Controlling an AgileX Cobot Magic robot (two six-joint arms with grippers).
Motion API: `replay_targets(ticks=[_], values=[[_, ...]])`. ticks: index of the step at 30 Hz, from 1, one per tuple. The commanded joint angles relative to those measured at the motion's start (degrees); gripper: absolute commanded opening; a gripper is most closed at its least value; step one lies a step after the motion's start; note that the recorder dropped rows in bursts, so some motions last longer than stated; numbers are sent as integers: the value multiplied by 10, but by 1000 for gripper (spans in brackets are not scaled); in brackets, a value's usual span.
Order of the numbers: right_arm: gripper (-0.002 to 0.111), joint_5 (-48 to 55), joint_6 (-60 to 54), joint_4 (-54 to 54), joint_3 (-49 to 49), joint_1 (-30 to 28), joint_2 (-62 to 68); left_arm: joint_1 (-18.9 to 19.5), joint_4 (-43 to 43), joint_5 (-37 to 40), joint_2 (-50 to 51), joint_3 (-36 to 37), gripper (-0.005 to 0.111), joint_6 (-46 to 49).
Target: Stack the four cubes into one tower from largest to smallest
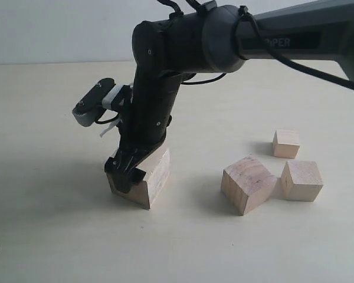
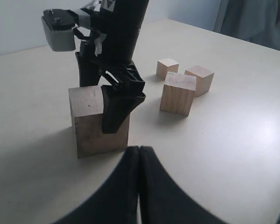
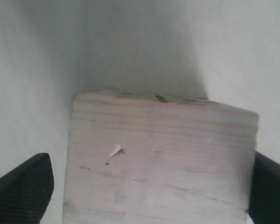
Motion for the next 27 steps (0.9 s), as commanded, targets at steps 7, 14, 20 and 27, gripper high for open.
replay_targets(ticks=[7, 14, 20, 27], values=[[51, 78, -45, -45, -4, 0, 6, 1, -3, -3, -4, 0, 0, 0], [51, 95, -142, -50, -2, 0, 0, 1, -3, -3, -4, 0, 0, 0], [63, 101, -172, -50, -2, 0, 0, 1, -3, -3, -4, 0, 0, 0], [85, 107, -186, -43, -2, 0, -2, 1, -3, -3, -4, 0, 0, 0]])
